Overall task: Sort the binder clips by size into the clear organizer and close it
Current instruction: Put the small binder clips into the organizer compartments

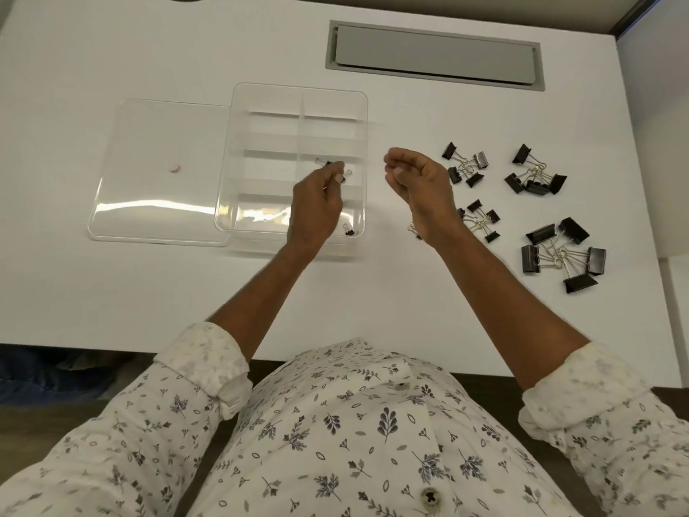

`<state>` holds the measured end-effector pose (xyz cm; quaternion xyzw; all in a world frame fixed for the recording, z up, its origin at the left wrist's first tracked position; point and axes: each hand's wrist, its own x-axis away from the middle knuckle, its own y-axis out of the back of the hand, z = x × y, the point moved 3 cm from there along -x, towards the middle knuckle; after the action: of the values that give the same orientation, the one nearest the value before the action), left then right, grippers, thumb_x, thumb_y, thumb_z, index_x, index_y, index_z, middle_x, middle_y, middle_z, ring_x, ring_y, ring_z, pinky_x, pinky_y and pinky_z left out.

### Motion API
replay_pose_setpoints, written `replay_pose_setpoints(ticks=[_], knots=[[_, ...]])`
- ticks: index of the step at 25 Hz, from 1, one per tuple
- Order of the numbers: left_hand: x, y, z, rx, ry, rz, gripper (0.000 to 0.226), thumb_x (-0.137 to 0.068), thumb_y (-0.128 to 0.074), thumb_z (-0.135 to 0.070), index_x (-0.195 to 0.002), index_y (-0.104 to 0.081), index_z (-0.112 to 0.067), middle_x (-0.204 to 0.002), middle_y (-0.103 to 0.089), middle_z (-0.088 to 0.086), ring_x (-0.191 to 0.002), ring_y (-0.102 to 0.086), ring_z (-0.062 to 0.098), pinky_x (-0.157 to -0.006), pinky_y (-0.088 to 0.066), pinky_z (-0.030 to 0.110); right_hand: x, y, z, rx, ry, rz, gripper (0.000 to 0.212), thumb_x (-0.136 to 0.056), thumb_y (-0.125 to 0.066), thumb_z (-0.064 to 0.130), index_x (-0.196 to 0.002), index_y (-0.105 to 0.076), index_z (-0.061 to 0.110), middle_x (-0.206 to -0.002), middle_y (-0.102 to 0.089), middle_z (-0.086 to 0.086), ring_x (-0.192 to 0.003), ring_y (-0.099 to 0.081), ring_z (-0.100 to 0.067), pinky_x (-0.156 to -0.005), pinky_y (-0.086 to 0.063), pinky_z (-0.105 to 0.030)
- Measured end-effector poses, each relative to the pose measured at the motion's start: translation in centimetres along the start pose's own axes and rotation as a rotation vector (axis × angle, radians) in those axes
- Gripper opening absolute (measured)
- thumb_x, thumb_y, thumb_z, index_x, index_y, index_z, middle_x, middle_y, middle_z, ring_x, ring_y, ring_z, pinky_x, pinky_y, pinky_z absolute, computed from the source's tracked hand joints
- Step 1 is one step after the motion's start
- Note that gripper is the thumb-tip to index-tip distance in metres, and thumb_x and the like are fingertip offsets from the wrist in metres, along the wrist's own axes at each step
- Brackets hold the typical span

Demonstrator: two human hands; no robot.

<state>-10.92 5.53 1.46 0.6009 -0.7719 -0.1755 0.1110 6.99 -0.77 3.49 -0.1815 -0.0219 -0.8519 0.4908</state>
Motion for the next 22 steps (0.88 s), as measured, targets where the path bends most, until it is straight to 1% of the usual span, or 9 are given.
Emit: replay_pose_setpoints(ticks=[4,7,8,10,11,13,16,19,22], knots=[[2.2,-2.8,-1.1,0.026,-0.074,0.129,0.029,-0.101,-0.056,-0.016,-0.126,-0.07,-0.009,-0.121,-0.073,0.002,-0.108,-0.069,0.01,-0.096,-0.056,0.026,1.0,4.3,-0.8,0.065,0.024,-0.089,0.03,-0.094,-0.057,-0.004,-0.122,-0.067,0.002,-0.114,-0.071,-0.012,-0.11,-0.067,-0.023,-0.101,-0.054,-0.033],[3.7,-5.0,-1.7,0.002,-0.153,0.23,0.029,-0.1,-0.057,-0.012,-0.127,-0.069,-0.008,-0.123,-0.072,0.004,-0.108,-0.069,0.011,-0.097,-0.056,0.03,1.8,7.6,-1.7,0.284,0.089,-0.149,0.03,-0.092,-0.059,0.0,-0.117,-0.07,0.01,-0.115,-0.073,-0.007,-0.11,-0.069,-0.02,-0.102,-0.054,-0.033],[4.0,-5.8,-1.8,-0.009,-0.165,0.266,0.03,-0.1,-0.057,-0.011,-0.128,-0.068,-0.007,-0.124,-0.071,0.005,-0.11,-0.069,0.013,-0.098,-0.056,0.033,2.1,8.4,-2.1,0.397,0.115,-0.157,0.03,-0.092,-0.06,0.001,-0.118,-0.07,0.011,-0.115,-0.074,-0.003,-0.107,-0.069,-0.015,-0.101,-0.053,-0.03],[4.7,-7.2,-1.6,-0.074,-0.179,0.335,0.033,-0.099,-0.058,-0.011,-0.131,-0.065,-0.006,-0.127,-0.069,0.006,-0.114,-0.066,0.018,-0.1,-0.054,0.036,2.6,9.5,-3.0,0.638,0.143,-0.13,0.032,-0.093,-0.062,0.003,-0.121,-0.071,0.014,-0.118,-0.072,0.005,-0.101,-0.066,-0.005,-0.096,-0.049,-0.013],[4.9,-7.8,-1.4,-0.121,-0.187,0.371,0.035,-0.099,-0.059,-0.011,-0.134,-0.063,-0.006,-0.13,-0.067,0.007,-0.117,-0.064,0.02,-0.103,-0.052,0.035,2.6,9.9,-3.7,0.743,0.136,-0.102,0.034,-0.092,-0.064,0.003,-0.123,-0.07,0.016,-0.12,-0.07,0.006,-0.101,-0.064,-0.004,-0.089,-0.046,-0.004],[5.4,-9.2,-1.1,-0.224,-0.197,0.46,0.038,-0.1,-0.057,-0.011,-0.138,-0.059,-0.006,-0.135,-0.063,0.01,-0.124,-0.059,0.025,-0.108,-0.045,0.034,2.7,10.4,-5.0,0.907,0.165,-0.032,0.041,-0.089,-0.063,-0.003,-0.125,-0.069,0.015,-0.126,-0.067,0.004,-0.105,-0.061,-0.006,-0.083,-0.04,0.002],[6.1,-10.8,-0.8,-0.421,-0.294,0.591,0.041,-0.1,-0.055,-0.01,-0.141,-0.057,-0.01,-0.139,-0.059,0.01,-0.128,-0.05,0.03,-0.105,-0.045,0.04,2.7,10.6,-6.4,1.061,0.324,0.073,0.048,-0.083,-0.056,-0.012,-0.126,-0.068,0.007,-0.129,-0.068,-0.006,-0.113,-0.06,-0.008,-0.098,-0.042,-0.01],[6.7,-11.5,-0.2,-0.666,-0.447,0.649,0.046,-0.098,-0.055,-0.013,-0.144,-0.054,-0.012,-0.146,-0.055,0.005,-0.13,-0.049,0.031,-0.094,-0.05,0.045,2.9,11.2,-6.9,1.145,0.313,0.051,0.047,-0.085,-0.055,-0.008,-0.128,-0.067,0.007,-0.13,-0.068,-0.008,-0.123,-0.061,-0.023,-0.109,-0.043,-0.028],[7.0,-11.1,0.3,-0.729,-0.485,0.617,0.045,-0.097,-0.056,-0.013,-0.141,-0.056,-0.011,-0.143,-0.059,0.002,-0.127,-0.051,0.03,-0.09,-0.05,0.044,3.6,11.5,-7.3,1.178,0.287,0.015,0.039,-0.089,-0.055,-0.002,-0.125,-0.067,0.008,-0.128,-0.067,-0.008,-0.117,-0.062,-0.028,-0.103,-0.049,-0.042]])
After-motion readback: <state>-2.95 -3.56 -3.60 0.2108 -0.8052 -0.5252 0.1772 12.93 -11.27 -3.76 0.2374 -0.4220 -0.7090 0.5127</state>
